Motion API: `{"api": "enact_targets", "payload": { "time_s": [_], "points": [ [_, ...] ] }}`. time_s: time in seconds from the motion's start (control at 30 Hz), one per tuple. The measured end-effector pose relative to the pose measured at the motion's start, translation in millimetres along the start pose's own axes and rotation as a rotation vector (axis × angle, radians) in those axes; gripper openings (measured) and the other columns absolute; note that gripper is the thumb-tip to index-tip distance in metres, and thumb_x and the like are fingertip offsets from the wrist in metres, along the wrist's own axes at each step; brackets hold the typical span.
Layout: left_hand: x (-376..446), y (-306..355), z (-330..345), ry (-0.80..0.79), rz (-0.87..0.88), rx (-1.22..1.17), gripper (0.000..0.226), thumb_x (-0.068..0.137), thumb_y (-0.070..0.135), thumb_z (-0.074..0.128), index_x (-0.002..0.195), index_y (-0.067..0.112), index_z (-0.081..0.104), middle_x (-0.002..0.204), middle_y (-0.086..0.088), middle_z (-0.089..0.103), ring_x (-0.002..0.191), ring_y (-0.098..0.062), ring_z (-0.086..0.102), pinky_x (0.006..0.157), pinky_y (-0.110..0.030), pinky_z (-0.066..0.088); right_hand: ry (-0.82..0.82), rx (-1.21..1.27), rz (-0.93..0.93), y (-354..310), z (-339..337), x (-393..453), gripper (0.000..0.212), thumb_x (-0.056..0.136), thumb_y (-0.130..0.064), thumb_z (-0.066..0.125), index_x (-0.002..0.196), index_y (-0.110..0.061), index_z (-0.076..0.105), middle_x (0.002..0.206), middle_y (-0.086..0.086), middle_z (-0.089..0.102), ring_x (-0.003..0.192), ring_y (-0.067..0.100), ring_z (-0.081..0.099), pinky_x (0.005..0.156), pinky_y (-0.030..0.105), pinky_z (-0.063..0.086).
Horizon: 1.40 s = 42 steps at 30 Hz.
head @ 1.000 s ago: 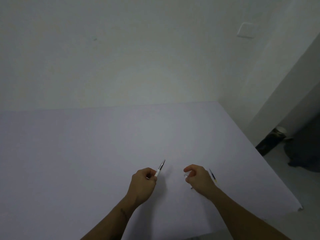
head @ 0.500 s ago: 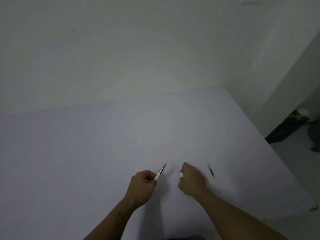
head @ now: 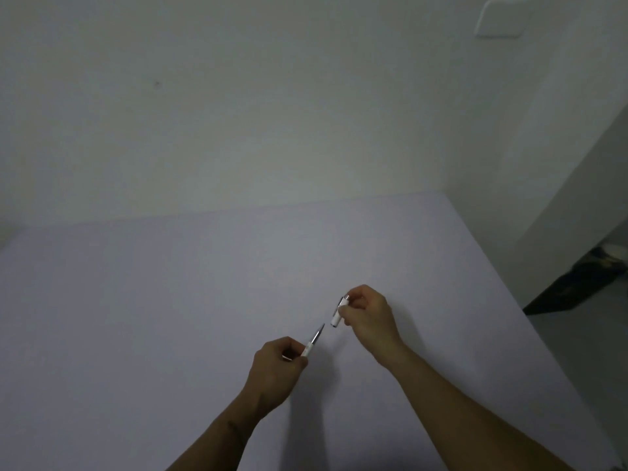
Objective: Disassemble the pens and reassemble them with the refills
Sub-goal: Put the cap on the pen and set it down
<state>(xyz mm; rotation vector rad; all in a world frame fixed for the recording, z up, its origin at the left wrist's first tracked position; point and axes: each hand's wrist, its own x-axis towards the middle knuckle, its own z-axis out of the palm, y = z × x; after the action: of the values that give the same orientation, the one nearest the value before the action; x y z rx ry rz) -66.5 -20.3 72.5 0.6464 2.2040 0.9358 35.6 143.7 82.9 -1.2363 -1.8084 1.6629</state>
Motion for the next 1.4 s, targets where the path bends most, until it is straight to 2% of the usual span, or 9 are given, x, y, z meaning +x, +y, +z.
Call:
{"api": "enact_targets", "payload": {
  "time_s": [0.13, 0.4, 0.53, 0.73, 0.9, 1.0, 1.17, 1.33, 1.4],
  "points": [
    [1, 9, 8, 0.005, -0.002, -0.021, 0.007, 0.086, 0.015, 0.067, 0.081, 0.018, 0.071, 0.081, -0.003, 0.07, 0.067, -0.015, 0.061, 0.057, -0.021, 0.047, -0.009, 0.092, 0.045, -6, -5, 2, 0.013, 0.076, -0.007, 0.066, 0.081, -0.019, 0.063, 0.066, -0.006, 0.073, 0.059, 0.013, 0.061, 0.051, 0.023, 0.043],
    [0, 20, 17, 0.054, 0.018, -0.074, 0.011, 0.084, 0.014, 0.069, 0.076, 0.022, 0.07, 0.073, 0.002, 0.068, 0.058, -0.009, 0.056, 0.052, -0.019, 0.043, -0.104, 0.09, 0.102, -3, -3, -7, 0.016, 0.08, -0.001, 0.063, 0.09, -0.014, 0.063, 0.078, 0.005, 0.075, 0.061, 0.014, 0.062, 0.048, 0.02, 0.047],
    [-2, 22, 19, 0.077, 0.041, -0.096, 0.012, 0.084, 0.014, 0.071, 0.076, 0.023, 0.07, 0.07, 0.003, 0.068, 0.058, -0.008, 0.059, 0.054, -0.018, 0.044, -0.1, 0.081, 0.029, -3, -1, -12, 0.034, 0.084, -0.001, 0.06, 0.107, -0.027, 0.064, 0.084, 0.006, 0.075, 0.065, 0.013, 0.065, 0.055, 0.019, 0.05],
    [-1, 34, 20, 0.157, 0.039, -0.117, 0.016, 0.082, 0.008, 0.072, 0.074, 0.022, 0.069, 0.068, 0.003, 0.067, 0.06, -0.01, 0.06, 0.051, -0.014, 0.042, -0.074, 0.111, -0.046, -7, 3, -15, 0.033, 0.085, 0.002, 0.057, 0.102, -0.021, 0.074, 0.086, 0.003, 0.077, 0.067, 0.009, 0.067, 0.055, 0.013, 0.049],
    [-3, 38, 21, 0.186, 0.072, -0.126, 0.019, 0.081, 0.006, 0.072, 0.072, 0.023, 0.068, 0.069, 0.003, 0.068, 0.061, -0.011, 0.061, 0.051, -0.015, 0.043, -0.077, 0.139, -0.087, -13, 4, -17, 0.037, 0.088, 0.0, 0.056, 0.101, -0.031, 0.072, 0.081, 0.001, 0.076, 0.066, 0.009, 0.068, 0.056, 0.015, 0.051],
    [-2, 43, 24, 0.192, 0.118, -0.147, 0.017, 0.081, 0.01, 0.073, 0.074, 0.024, 0.066, 0.071, 0.005, 0.067, 0.059, -0.012, 0.061, 0.05, -0.015, 0.044, -0.069, 0.206, -0.059, -18, 2, -16, 0.036, 0.089, -0.009, 0.061, 0.108, -0.039, 0.061, 0.084, -0.003, 0.077, 0.074, 0.008, 0.071, 0.056, 0.016, 0.053],
    [1, 47, 30, 0.224, 0.176, -0.173, 0.018, 0.08, 0.012, 0.076, 0.076, 0.025, 0.063, 0.067, 0.008, 0.064, 0.055, -0.008, 0.06, 0.049, -0.012, 0.046, -0.032, 0.228, 0.07, -22, 7, -15, 0.017, 0.084, -0.011, 0.07, 0.098, -0.018, 0.066, 0.09, 0.002, 0.075, 0.083, 0.019, 0.072, 0.06, 0.025, 0.054],
    [0, 37, 41, 0.235, 0.231, -0.144, 0.017, 0.081, 0.018, 0.076, 0.081, 0.027, 0.062, 0.072, 0.01, 0.064, 0.062, -0.01, 0.061, 0.052, -0.011, 0.047, -0.028, 0.076, 0.055, -17, 12, -16, 0.016, 0.085, -0.015, 0.07, 0.1, -0.017, 0.065, 0.092, 0.004, 0.072, 0.081, 0.021, 0.071, 0.072, 0.038, 0.062],
    [0, 25, 42, 0.232, 0.276, -0.087, 0.012, 0.085, 0.022, 0.071, 0.091, 0.027, 0.063, 0.084, 0.012, 0.066, 0.073, -0.009, 0.063, 0.059, -0.01, 0.049, -0.022, -0.05, 0.002, -12, 10, -14, 0.013, 0.085, -0.016, 0.07, 0.097, -0.019, 0.065, 0.086, 0.002, 0.071, 0.077, 0.019, 0.07, 0.068, 0.035, 0.06]
  ]
}}
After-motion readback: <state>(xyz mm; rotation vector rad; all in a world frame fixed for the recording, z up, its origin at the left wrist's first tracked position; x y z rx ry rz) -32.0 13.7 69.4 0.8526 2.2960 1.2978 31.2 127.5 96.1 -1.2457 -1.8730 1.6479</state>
